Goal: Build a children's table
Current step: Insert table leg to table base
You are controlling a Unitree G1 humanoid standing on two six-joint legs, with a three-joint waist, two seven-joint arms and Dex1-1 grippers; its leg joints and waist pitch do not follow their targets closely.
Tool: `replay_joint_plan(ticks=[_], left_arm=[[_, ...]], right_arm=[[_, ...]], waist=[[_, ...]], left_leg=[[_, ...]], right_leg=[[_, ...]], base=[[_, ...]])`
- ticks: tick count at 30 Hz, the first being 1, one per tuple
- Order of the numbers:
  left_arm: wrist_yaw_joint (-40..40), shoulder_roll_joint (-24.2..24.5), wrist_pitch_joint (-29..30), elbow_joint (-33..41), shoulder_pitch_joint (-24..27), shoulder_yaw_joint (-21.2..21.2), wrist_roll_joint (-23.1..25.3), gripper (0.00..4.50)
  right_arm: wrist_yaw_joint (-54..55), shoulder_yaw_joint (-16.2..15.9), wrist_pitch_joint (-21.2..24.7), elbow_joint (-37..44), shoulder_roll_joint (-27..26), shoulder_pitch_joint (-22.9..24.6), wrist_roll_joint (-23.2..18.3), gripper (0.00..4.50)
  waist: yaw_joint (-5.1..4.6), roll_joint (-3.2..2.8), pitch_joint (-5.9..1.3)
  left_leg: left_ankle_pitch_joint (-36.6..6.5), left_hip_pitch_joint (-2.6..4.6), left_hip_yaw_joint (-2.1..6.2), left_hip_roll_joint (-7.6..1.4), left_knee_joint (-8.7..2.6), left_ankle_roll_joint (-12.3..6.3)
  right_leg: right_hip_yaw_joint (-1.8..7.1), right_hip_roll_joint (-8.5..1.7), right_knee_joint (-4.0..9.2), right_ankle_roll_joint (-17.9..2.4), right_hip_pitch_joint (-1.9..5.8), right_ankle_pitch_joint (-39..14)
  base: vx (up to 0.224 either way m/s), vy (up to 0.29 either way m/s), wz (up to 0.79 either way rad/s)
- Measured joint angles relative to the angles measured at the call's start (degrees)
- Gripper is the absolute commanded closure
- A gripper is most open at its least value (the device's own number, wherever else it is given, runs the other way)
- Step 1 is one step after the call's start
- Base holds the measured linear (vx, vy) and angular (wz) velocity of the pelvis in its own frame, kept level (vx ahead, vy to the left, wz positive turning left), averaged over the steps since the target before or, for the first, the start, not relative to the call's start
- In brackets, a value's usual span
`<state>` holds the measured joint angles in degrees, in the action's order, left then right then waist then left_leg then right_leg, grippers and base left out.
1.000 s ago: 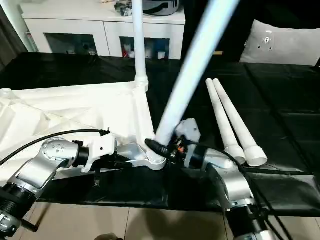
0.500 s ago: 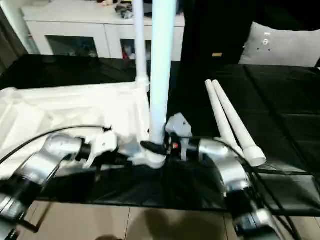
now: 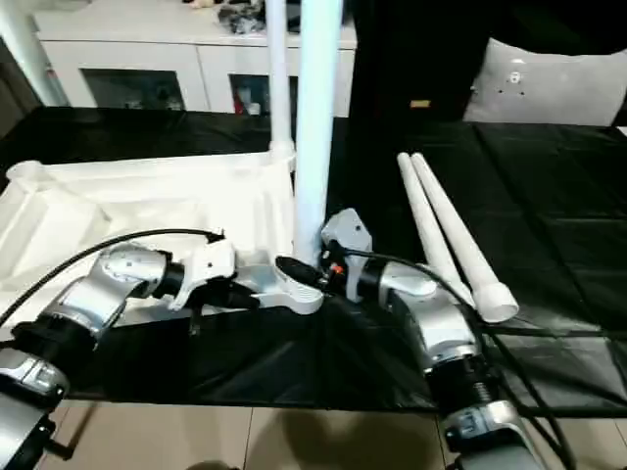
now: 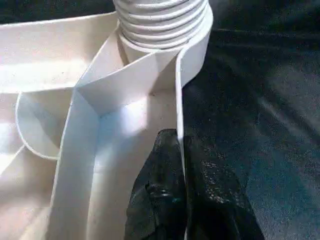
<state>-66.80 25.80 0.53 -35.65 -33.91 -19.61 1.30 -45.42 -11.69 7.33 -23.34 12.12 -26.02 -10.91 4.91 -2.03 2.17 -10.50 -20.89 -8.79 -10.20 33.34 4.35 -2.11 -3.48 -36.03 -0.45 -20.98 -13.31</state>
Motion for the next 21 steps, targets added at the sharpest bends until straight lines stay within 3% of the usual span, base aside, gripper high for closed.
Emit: replay_joint_plan(ticks=[5,10,16,21], left_arm=[[6.0,-0.8,12.5,12.0,5.7,2.1,-0.4,4.50],[17.5,-8.5,22.8,19.6,8.7,3.4,2.0,4.50],[27.1,-15.4,27.4,20.7,8.1,2.6,5.3,4.50],[28.4,-15.9,28.6,21.4,8.0,2.2,5.5,4.50]], right_arm=[[7.6,0.7,0.3,-1.3,-3.8,-0.7,1.4,2.61],[17.7,3.8,0.6,-6.6,-6.9,-4.4,2.7,2.61],[25.1,6.1,-0.1,-9.3,-8.3,-6.2,4.1,2.61],[25.6,6.8,-0.1,-10.2,-8.8,-6.9,4.2,2.61]], waist=[[-1.33,0.03,0.01],[-1.81,0.34,-0.03],[-1.44,-0.13,-0.31],[-1.39,-0.27,-0.41]], left_leg=[[0.0,0.16,-0.03,0.00,-0.21,0.02],[0.0,0.32,-0.10,0.01,-0.41,0.04],[0.0,0.24,-0.29,0.02,-0.78,0.04],[0.0,-0.10,-0.31,0.01,-0.79,0.03]], right_leg=[[-0.04,-0.04,0.10,0.3,-0.03,-0.2],[-0.04,-0.02,0.33,0.3,-0.01,-0.2],[-0.02,-0.03,0.95,0.1,0.03,0.0],[-0.04,-0.03,1.14,0.1,0.01,-0.1]], base=[[0.000,0.000,0.00],[0.000,0.000,0.00],[0.000,0.000,0.00],[0.000,0.000,0.00]])
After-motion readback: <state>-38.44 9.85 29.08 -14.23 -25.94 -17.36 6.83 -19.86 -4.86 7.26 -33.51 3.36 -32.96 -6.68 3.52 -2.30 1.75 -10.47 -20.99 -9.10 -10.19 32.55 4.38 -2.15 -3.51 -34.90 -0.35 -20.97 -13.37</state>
